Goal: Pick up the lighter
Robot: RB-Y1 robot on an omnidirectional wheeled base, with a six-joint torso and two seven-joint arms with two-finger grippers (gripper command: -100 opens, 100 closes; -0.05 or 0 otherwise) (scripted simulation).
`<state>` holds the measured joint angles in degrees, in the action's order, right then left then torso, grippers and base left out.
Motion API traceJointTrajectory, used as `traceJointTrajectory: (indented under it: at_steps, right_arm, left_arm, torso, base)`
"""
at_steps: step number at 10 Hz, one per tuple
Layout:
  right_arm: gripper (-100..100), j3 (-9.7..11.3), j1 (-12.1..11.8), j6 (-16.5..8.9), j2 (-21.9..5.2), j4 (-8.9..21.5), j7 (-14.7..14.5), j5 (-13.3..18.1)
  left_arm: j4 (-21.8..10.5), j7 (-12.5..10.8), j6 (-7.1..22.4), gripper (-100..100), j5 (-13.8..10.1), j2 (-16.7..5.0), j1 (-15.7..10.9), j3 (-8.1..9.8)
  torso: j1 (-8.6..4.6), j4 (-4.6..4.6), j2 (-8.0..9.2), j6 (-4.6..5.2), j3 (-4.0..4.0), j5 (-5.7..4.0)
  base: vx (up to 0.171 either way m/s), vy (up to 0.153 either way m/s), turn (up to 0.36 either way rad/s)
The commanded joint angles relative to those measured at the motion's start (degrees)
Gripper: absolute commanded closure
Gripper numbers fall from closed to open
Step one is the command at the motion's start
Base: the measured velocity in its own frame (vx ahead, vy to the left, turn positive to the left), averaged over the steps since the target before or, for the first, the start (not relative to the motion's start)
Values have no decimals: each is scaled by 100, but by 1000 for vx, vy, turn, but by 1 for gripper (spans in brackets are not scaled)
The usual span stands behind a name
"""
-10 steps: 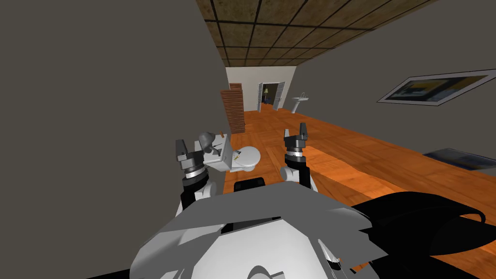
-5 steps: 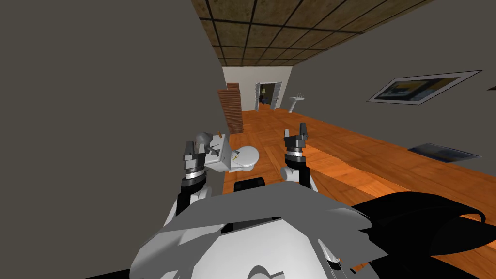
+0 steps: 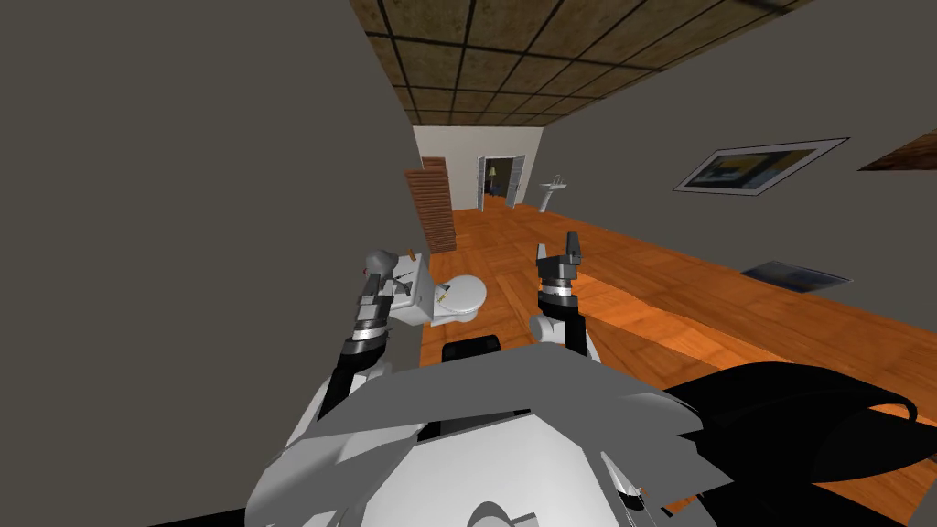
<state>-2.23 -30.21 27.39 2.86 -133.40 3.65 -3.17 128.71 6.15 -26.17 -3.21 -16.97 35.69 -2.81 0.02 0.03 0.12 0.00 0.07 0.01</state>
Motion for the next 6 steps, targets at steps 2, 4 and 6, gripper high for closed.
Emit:
traceJointTrajectory:
  at_steps: [2,4,6]
  right_arm:
    - [0,0,0,0,0,0,0,0]
    - [0,0,0,0,0,0,0,0]
    - [0,0,0,0,0,0,0,0]
  left_arm:
    - [-28,-119,426,-100,-96,-456,183,53]
    - [-67,-209,764,-100,-171,-810,333,91]
    - [-116,-295,1116,-100,-243,-1176,476,132]
  torso:
    - [-1,1,3,0,2,0]
    - [0,2,9,0,5,0]
    - [1,2,9,0,5,0]
  base:
    - [-44,-6,-101]
    - [-52,-2,-114]
    - [-51,-5,-99]
